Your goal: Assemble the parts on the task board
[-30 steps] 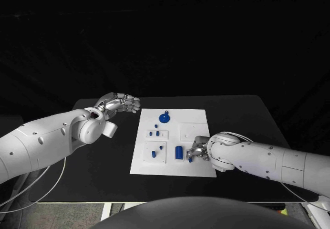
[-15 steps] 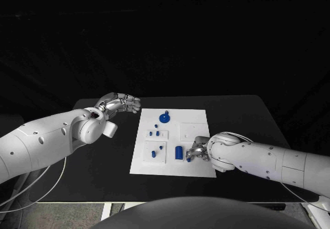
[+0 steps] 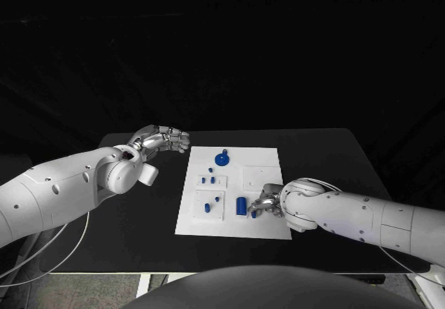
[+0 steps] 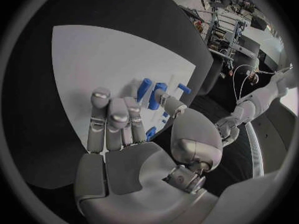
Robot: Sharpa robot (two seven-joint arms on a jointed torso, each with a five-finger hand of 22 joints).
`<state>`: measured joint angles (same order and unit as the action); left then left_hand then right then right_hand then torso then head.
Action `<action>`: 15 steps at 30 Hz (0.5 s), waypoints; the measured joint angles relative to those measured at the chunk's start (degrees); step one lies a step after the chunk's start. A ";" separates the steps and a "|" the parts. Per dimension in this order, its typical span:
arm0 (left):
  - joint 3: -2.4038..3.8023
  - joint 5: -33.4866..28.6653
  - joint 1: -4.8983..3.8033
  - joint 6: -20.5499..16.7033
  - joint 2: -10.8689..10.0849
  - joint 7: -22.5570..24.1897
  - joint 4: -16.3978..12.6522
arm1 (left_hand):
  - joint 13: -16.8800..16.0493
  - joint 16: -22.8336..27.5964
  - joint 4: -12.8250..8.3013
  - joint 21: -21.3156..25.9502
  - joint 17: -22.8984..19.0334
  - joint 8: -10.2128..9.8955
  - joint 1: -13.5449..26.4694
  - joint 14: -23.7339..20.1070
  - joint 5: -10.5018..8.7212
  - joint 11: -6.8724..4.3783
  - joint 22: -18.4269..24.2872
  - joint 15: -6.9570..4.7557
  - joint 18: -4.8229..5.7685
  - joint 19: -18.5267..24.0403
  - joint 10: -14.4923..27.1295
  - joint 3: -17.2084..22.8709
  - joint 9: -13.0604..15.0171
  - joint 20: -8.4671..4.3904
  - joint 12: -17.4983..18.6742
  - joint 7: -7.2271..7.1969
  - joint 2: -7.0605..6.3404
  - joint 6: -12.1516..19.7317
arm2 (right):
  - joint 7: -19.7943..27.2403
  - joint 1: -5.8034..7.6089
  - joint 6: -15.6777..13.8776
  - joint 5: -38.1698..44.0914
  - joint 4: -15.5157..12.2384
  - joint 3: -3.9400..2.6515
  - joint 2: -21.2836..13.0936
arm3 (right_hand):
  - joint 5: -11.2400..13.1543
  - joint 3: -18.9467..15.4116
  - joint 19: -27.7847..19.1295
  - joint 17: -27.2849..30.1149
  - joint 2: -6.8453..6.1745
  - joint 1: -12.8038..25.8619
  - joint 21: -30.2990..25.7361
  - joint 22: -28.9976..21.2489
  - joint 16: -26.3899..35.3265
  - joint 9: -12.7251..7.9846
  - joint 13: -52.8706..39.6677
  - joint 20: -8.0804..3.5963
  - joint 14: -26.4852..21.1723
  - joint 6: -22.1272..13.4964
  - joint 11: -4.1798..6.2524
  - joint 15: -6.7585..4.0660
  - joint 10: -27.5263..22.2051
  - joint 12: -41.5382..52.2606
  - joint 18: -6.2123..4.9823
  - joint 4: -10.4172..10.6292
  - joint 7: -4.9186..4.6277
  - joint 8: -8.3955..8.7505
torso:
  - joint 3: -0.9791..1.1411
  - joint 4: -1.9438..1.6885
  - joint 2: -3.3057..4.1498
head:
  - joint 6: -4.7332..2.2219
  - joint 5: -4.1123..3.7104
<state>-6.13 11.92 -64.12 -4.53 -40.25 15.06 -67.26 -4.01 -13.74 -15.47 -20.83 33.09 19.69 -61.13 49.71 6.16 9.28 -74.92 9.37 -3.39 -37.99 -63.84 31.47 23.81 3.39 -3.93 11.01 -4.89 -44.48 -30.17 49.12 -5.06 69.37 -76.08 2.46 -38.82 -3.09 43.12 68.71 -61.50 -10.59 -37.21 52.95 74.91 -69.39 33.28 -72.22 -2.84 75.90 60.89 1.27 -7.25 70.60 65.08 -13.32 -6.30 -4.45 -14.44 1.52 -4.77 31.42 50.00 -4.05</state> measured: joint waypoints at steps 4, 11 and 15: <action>0.00 0.01 0.00 0.05 0.00 -0.05 0.01 | 0.00 0.00 0.00 0.00 0.00 0.00 0.00 0.00 0.00 0.00 0.00 0.00 0.01 0.00 0.00 0.00 0.00 0.00 0.00 0.00 0.00 0.00 | 0.80 0.01 0.09 -0.50 -0.68 -0.02 -0.97 | 0.00 -0.92 0.09 -0.02 -0.48 0.48 0.00 0.00 0.00 0.11 -0.04 -0.14 0.00 -0.01 0.07 0.00 -0.07 0.00 0.00 0.52 -0.01 0.00 | 0.01 -0.01 -0.01 | 0.00 -0.03; 0.00 0.02 0.00 0.08 -0.16 -0.08 0.12 | 0.00 0.00 0.00 0.00 -0.05 0.00 0.00 0.00 0.00 0.00 0.01 0.00 0.04 0.00 0.00 0.00 0.00 0.00 0.00 0.00 0.00 0.00 | 1.73 0.02 0.90 -1.38 -2.34 -0.02 -2.52 | -0.01 -4.36 -0.22 -0.10 -0.01 -1.58 0.00 0.00 -0.01 0.53 -0.22 -0.43 -0.20 -0.36 0.27 -0.20 -0.29 0.00 -0.01 -2.29 -0.15 0.00 | 0.04 0.02 0.00 | 0.00 -0.04; 0.00 0.03 0.00 0.08 -0.15 -0.08 0.12 | 0.00 0.00 0.00 0.00 -0.05 0.00 0.00 0.00 0.00 0.00 0.01 0.00 0.28 0.00 0.00 0.00 0.01 0.00 0.00 0.00 0.00 0.00 | 2.04 0.01 1.38 -1.61 -2.87 -0.01 -2.82 | -0.01 -5.94 -0.43 -0.16 0.15 -3.23 0.00 0.00 -0.01 0.66 -0.37 -0.63 -0.29 -0.37 0.27 -0.29 -0.30 -0.01 -0.01 -3.91 -0.15 0.00 | 0.07 0.05 0.01 | 0.00 -0.02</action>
<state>-6.13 11.94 -64.12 -4.44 -40.40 14.98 -67.14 -4.01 -13.74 -15.47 -20.83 33.04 19.69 -61.13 49.71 6.16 9.28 -74.91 9.37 -3.11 -37.99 -63.84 31.47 23.82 3.39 -3.93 11.01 -4.89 -44.49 -28.13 49.13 -3.68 67.77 -78.95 2.45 -41.64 -3.10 37.18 68.28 -61.66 -10.44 -40.44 52.95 74.91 -69.40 33.94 -72.59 -3.47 75.61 60.53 1.54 -7.54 70.30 65.08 -13.32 -10.21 -4.60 -14.43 1.58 -4.71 31.43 50.00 -4.07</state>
